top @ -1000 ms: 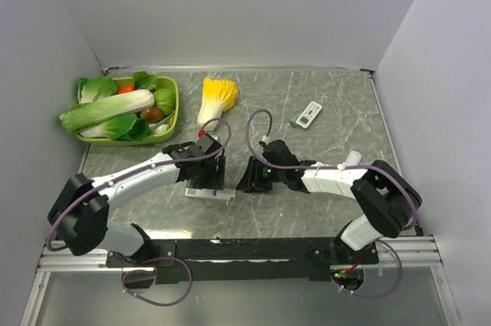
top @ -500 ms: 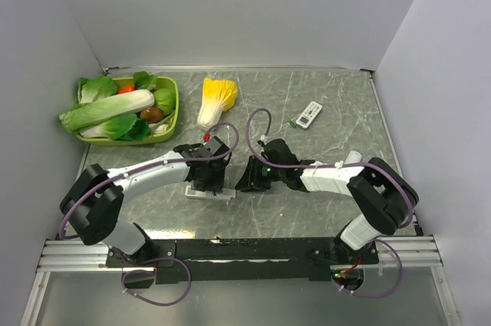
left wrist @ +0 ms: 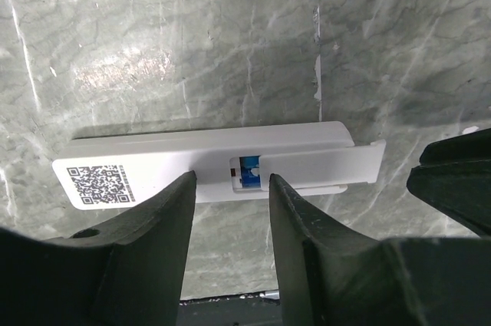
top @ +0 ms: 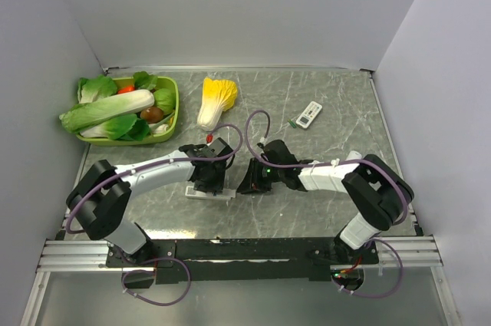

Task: Load the batteries into the remote control
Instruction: Load the battery cover into the remote control.

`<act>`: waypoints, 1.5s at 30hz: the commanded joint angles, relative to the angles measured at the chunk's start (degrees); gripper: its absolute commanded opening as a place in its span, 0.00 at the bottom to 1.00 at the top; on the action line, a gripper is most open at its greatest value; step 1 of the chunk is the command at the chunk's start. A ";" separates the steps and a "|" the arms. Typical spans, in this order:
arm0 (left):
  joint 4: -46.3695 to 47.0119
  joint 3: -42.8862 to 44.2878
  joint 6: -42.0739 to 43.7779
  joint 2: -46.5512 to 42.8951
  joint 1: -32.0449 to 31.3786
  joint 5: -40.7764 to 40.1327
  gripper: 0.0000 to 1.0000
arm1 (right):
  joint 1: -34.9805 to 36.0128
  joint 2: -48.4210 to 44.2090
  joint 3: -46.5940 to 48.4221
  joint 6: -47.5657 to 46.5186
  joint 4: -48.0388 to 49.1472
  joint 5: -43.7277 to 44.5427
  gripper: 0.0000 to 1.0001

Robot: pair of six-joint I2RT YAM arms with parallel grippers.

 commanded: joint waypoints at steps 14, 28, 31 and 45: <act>-0.44 1.26 0.57 2.39 -0.89 -1.42 0.42 | -0.45 2.86 2.54 -0.68 2.81 -2.63 0.27; -0.61 1.44 0.57 3.18 -1.25 -1.24 0.41 | -0.28 6.29 4.65 -0.24 4.57 -4.39 0.22; -0.61 1.53 0.66 3.27 -1.33 -1.24 0.41 | -0.28 6.82 4.82 -0.24 4.48 -4.83 0.20; -0.61 1.70 0.48 3.44 -1.34 -0.89 0.40 | 0.78 8.40 7.37 -1.30 1.67 -5.36 0.12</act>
